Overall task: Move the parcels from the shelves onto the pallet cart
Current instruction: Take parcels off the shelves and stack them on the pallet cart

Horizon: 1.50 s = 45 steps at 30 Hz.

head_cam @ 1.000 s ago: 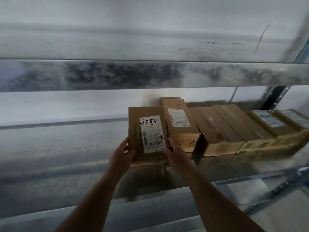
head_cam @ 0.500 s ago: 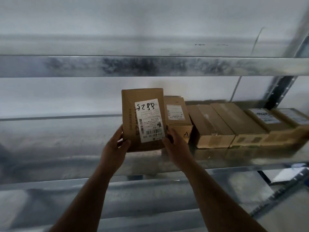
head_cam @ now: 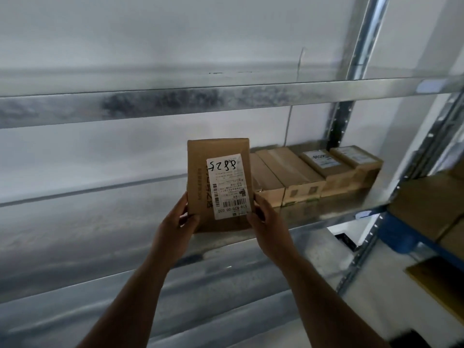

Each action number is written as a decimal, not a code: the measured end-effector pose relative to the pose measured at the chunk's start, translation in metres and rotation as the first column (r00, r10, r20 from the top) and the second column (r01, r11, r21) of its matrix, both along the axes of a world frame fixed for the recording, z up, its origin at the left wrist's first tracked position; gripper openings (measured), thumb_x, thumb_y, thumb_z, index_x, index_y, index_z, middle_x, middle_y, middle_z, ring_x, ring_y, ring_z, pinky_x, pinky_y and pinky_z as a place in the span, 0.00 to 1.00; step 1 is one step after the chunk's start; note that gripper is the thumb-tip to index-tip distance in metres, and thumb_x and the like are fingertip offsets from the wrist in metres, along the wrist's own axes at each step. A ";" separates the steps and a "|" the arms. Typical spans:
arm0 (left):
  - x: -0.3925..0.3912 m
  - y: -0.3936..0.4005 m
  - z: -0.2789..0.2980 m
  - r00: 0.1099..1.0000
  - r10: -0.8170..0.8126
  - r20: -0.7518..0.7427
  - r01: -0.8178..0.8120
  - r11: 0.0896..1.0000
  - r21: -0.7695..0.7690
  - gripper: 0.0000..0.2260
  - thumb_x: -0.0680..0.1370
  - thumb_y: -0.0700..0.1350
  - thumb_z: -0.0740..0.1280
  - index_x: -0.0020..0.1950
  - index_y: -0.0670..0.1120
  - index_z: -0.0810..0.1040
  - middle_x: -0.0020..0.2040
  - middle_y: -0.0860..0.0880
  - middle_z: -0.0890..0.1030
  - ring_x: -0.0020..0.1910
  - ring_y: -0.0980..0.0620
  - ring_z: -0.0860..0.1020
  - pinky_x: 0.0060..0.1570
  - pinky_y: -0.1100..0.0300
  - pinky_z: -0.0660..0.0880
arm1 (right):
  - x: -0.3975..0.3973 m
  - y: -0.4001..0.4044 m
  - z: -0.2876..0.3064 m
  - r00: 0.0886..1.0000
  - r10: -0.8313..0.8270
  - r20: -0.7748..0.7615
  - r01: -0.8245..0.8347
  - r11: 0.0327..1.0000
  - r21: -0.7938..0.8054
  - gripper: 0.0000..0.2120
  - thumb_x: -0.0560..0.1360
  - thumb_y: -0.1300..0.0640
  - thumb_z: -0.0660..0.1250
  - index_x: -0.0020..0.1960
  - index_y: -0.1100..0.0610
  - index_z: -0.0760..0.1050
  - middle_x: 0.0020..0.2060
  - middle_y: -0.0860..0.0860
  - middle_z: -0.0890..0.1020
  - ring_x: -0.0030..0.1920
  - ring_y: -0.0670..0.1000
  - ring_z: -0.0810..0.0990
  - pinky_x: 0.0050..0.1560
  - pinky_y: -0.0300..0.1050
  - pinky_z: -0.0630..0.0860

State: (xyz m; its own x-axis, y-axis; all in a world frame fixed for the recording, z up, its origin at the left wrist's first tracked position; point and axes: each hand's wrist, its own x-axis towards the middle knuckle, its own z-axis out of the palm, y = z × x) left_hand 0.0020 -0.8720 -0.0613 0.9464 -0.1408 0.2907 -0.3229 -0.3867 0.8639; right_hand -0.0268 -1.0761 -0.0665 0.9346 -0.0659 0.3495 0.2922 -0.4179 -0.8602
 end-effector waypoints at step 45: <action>0.105 -0.542 0.064 0.504 -0.864 0.010 0.858 0.502 0.111 0.17 0.79 0.58 0.58 0.66 0.56 0.69 0.54 0.56 0.77 0.50 0.55 0.76 0.48 0.56 0.73 | -0.071 -0.393 0.046 0.441 -0.896 -0.051 0.897 0.440 0.026 0.28 0.72 0.55 0.71 0.68 0.43 0.66 0.53 0.39 0.79 0.50 0.39 0.80 0.45 0.38 0.81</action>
State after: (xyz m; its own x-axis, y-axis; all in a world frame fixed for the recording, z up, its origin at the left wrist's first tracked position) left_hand 0.1069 -1.4144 0.0030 0.3265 -0.9020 0.2826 -0.5817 0.0439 0.8122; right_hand -0.0979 -1.4695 -0.0208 0.3530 -0.8866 0.2990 -0.2458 -0.3962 -0.8847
